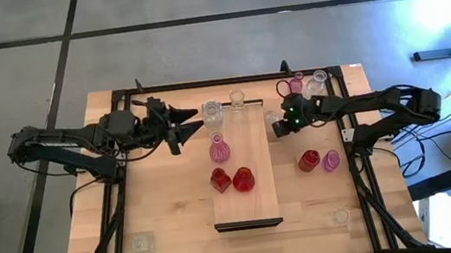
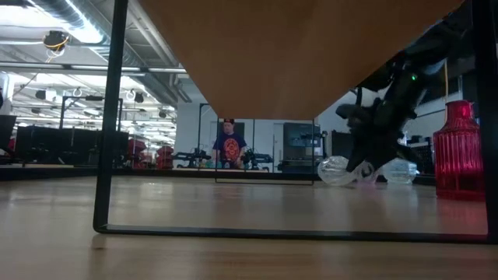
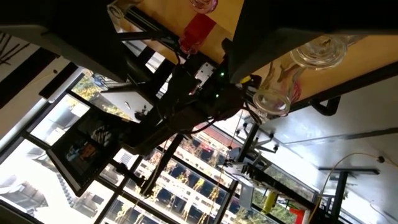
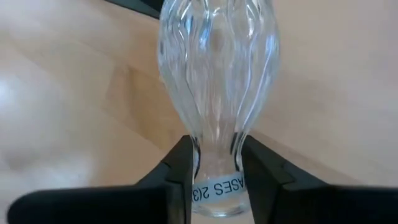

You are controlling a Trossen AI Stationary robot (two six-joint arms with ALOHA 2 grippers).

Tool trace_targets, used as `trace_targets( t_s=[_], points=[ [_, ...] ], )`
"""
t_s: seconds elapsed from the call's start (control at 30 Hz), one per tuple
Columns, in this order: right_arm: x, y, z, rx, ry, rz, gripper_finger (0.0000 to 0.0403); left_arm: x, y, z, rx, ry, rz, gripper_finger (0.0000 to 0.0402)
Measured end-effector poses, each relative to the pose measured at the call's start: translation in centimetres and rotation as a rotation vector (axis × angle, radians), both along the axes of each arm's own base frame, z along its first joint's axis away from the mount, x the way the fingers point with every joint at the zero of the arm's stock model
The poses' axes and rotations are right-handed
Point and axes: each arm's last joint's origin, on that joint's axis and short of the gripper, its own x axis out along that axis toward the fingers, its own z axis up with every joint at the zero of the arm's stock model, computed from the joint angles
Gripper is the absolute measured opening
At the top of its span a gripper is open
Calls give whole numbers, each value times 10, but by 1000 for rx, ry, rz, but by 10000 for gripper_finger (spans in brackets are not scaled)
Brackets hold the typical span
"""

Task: Sort vases onto shelf
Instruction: Put the transparent vase on the shelf aligned with the other transparent vases

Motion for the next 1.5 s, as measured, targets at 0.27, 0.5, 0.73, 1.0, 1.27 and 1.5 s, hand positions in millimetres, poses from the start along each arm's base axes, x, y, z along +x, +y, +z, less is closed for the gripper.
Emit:
trace_targets(
  t_s=[0.27,0.5,0.73,1.0,1.27,1.5],
  points=[
    [-5,2,48,-55,96,162,54,0,0,-1,3,12,0,274],
    [-12,5,85,-67,220,318,57,0,0,-2,25,25,0,274],
    [-19,10,102,-14,270,441,54,0,0,-2,27,27,0,274],
    [-19,14,135,29,182,552,54,0,-1,-1,-5,15,-50,274],
    [-15,13,187,-63,18,548,54,0,-4,-2,17,24,-44,274],
    [-15,15,213,-85,-134,539,54,0,-3,3,17,-20,-38,274]
  ],
)
